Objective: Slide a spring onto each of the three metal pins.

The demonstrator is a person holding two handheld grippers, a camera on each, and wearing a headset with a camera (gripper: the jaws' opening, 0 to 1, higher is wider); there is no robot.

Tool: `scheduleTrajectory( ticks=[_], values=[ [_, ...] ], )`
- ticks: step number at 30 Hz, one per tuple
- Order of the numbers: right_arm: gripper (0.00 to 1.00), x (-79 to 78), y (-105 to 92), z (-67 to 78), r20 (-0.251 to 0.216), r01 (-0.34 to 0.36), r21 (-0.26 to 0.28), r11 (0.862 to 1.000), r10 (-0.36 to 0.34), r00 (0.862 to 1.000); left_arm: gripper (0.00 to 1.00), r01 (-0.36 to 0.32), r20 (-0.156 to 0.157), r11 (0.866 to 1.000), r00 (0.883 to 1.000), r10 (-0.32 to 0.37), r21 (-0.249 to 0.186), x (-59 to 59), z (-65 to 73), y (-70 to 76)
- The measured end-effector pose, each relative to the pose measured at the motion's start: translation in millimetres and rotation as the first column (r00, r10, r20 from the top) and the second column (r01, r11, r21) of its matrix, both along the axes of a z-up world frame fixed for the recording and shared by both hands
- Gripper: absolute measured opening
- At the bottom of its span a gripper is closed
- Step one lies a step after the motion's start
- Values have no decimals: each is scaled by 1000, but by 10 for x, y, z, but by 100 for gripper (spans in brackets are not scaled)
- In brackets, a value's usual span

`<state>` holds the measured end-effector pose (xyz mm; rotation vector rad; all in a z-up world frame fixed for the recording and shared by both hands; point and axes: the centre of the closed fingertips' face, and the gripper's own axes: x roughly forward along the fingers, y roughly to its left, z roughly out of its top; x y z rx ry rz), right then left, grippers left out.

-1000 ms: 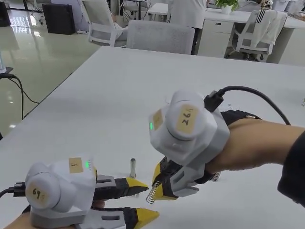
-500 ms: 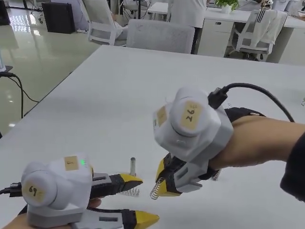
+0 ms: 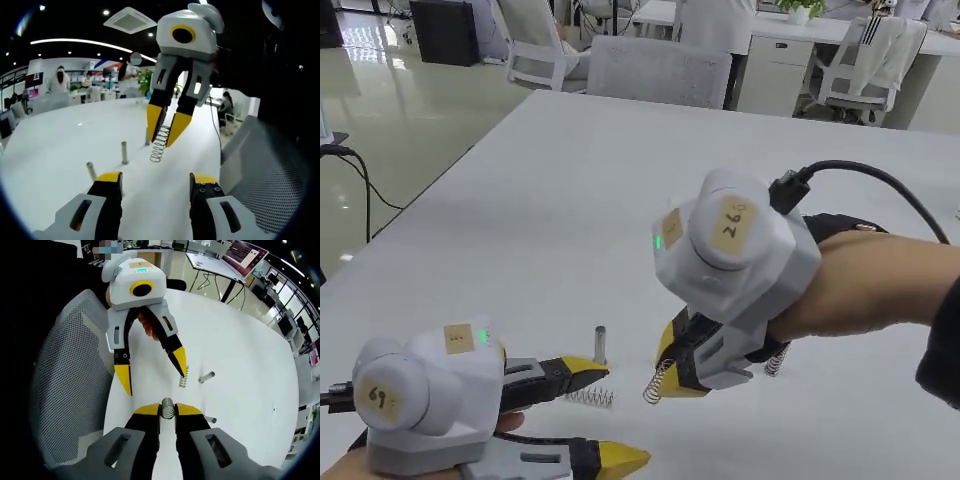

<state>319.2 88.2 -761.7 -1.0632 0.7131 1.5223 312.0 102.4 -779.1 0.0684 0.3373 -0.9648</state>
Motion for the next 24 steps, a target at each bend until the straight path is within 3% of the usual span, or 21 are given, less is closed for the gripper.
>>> scheduleTrajectory(
  ticks=[12,24],
  values=[
    [8,218,-146,68,17,42,-8,999,-42,999,50,-16,2,1000,1000,16,-1,18,3,47],
    [8,467,-262,43,24,96,-26,995,-95,995,49,-15,2,1000,1000,15,4,23,-3,56]
  ],
)
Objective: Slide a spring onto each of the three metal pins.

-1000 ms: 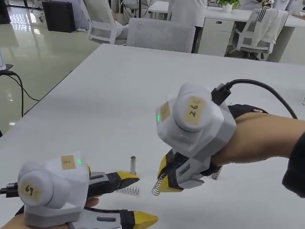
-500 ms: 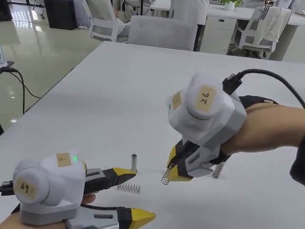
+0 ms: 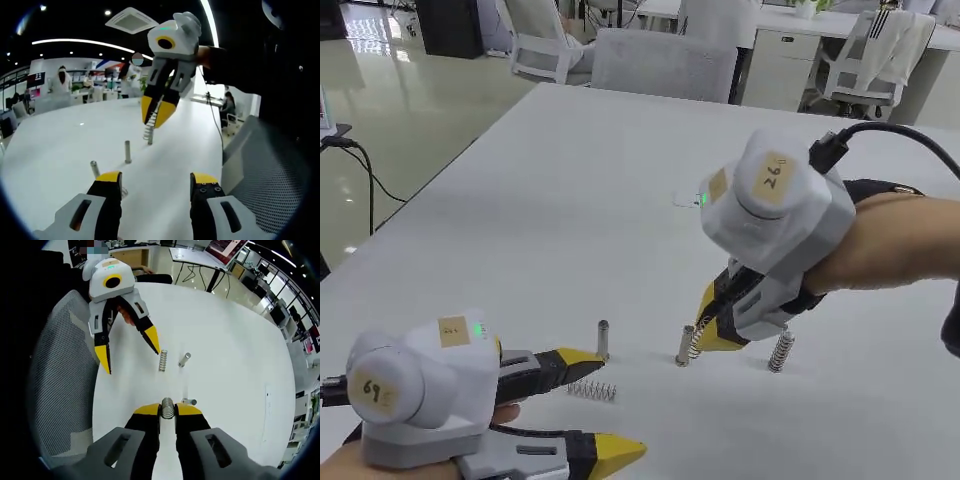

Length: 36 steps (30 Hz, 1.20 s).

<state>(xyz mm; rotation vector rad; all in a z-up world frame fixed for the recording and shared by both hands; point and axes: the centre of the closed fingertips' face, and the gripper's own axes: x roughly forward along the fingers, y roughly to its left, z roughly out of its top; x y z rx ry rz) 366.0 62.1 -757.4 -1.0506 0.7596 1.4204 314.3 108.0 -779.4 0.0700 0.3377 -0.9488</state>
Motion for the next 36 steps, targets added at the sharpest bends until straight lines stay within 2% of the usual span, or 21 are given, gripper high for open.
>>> scheduleTrajectory(
  ticks=[20,28,36],
  values=[
    [8,341,-14,-99,-1,66,-16,998,-66,998,49,-6,-2,1000,1000,6,1,4,-6,20],
    [8,438,22,-140,11,77,-24,997,-76,997,49,-15,-1,1000,1000,15,-3,5,3,45],
    [8,470,24,-182,5,84,-33,996,-84,996,49,-24,0,1000,1000,24,-5,14,2,76]
  ],
)
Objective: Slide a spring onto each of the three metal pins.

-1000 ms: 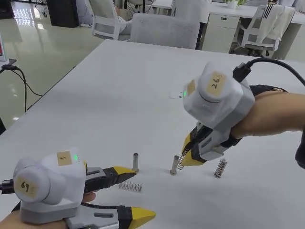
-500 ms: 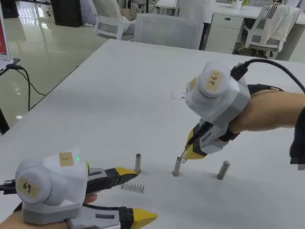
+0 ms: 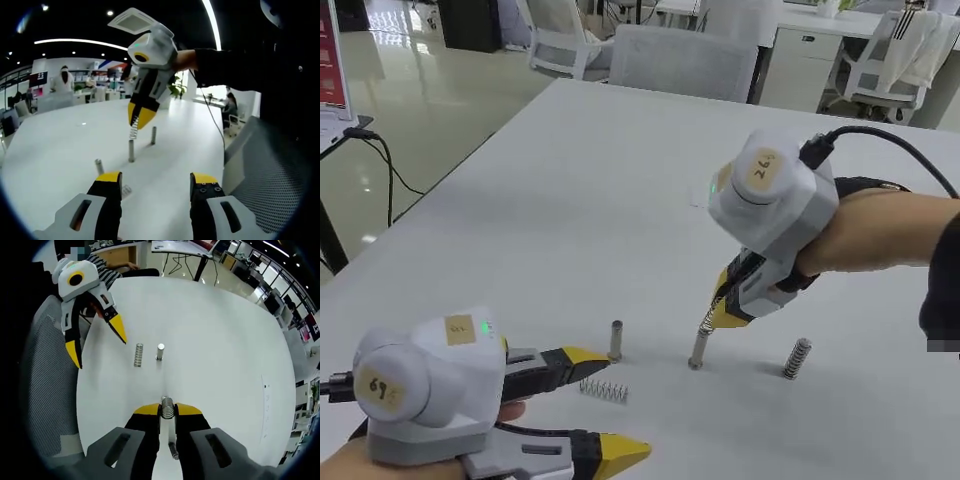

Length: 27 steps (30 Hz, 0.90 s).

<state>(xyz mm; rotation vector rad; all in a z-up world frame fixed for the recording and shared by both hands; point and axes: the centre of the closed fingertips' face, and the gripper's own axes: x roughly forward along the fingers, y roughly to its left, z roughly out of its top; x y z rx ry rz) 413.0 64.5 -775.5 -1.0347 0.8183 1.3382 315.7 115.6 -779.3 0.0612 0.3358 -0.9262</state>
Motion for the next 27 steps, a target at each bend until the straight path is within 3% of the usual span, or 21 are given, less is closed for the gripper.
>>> scheduleTrajectory(
  ticks=[27],
  values=[
    [8,21,18,-80,-10,0,-18,1000,0,1000,56,-72,7,997,997,72,-8,92,8,195]
  ],
)
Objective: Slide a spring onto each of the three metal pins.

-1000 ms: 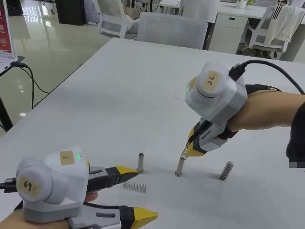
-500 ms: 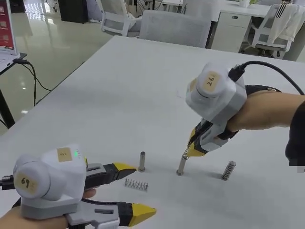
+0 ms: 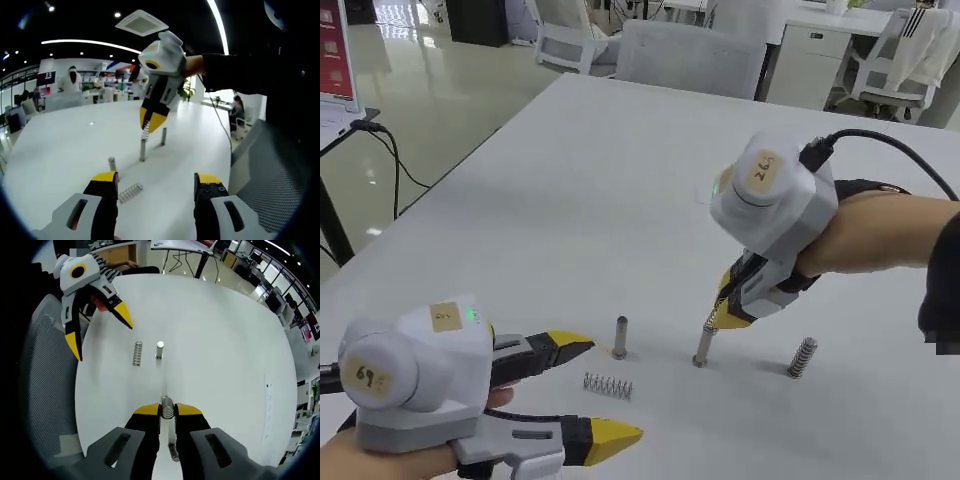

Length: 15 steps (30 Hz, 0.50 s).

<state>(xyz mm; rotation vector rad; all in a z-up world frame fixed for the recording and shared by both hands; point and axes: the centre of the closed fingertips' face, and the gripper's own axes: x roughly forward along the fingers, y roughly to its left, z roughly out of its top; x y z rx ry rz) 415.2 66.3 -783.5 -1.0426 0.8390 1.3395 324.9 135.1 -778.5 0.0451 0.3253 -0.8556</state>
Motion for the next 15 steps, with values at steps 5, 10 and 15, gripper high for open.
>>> scheduleTrajectory(
  ticks=[5,10,15],
  values=[
    [8,3,0,-10,0,1,-1,1000,-1,1000,59,-8,2,1000,1000,8,0,16,5,13],
    [8,9,2,-24,-2,3,-3,1000,-3,1000,61,-15,4,1000,1000,15,1,28,9,20],
    [8,11,3,-49,-5,4,-6,1000,-5,1000,62,-20,3,1000,1000,20,-1,30,7,36]
  ],
)
